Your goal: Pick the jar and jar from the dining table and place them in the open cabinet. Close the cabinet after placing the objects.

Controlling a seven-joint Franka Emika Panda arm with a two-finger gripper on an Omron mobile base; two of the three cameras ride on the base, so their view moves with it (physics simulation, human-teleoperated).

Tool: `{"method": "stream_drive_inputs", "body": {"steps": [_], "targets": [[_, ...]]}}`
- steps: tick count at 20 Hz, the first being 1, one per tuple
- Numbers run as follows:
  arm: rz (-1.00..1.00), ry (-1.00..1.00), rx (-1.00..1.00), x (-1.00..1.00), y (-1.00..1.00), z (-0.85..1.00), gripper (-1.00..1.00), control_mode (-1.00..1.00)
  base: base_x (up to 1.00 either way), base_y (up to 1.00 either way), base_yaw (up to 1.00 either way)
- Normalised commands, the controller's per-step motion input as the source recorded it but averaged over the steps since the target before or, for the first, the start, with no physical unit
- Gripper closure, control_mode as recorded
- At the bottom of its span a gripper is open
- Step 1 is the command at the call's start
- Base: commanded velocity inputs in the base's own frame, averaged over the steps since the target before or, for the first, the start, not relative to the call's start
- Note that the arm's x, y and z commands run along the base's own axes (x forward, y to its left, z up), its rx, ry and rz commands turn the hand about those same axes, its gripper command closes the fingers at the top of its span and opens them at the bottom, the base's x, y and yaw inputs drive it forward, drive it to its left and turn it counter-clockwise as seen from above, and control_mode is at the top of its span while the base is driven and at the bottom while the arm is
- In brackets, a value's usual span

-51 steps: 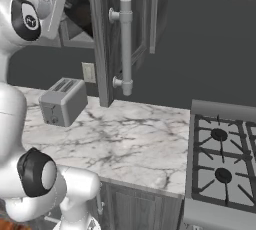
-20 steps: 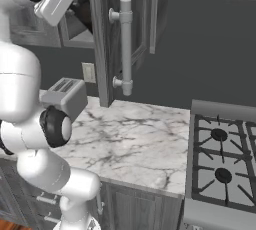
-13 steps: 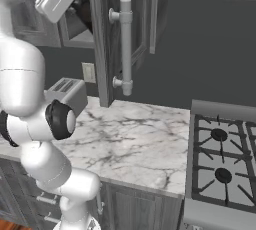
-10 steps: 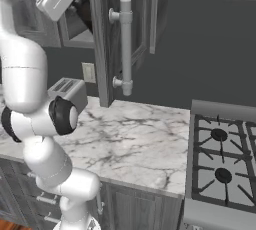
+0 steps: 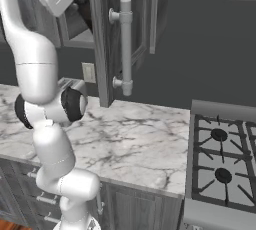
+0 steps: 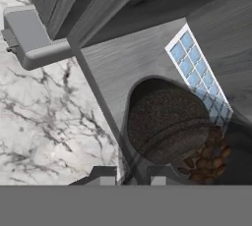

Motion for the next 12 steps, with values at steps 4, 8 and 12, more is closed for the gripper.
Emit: {"method": "stream_drive_inputs", "body": {"steps": [4,8,12], "targets": [[0.00,0.18,0.02,0.20,-0.04,0.24,1.00,-1.00,0.00,0.00,0.00],[0.00,0.14,0.00,0.20,0.00,0.46,1.00,-1.00,0.00,0.00,0.00],[0.01,0.13,-0.02,0.20,0.10,0.49,1.00,-1.00,0.00,0.00,0.00]]}}
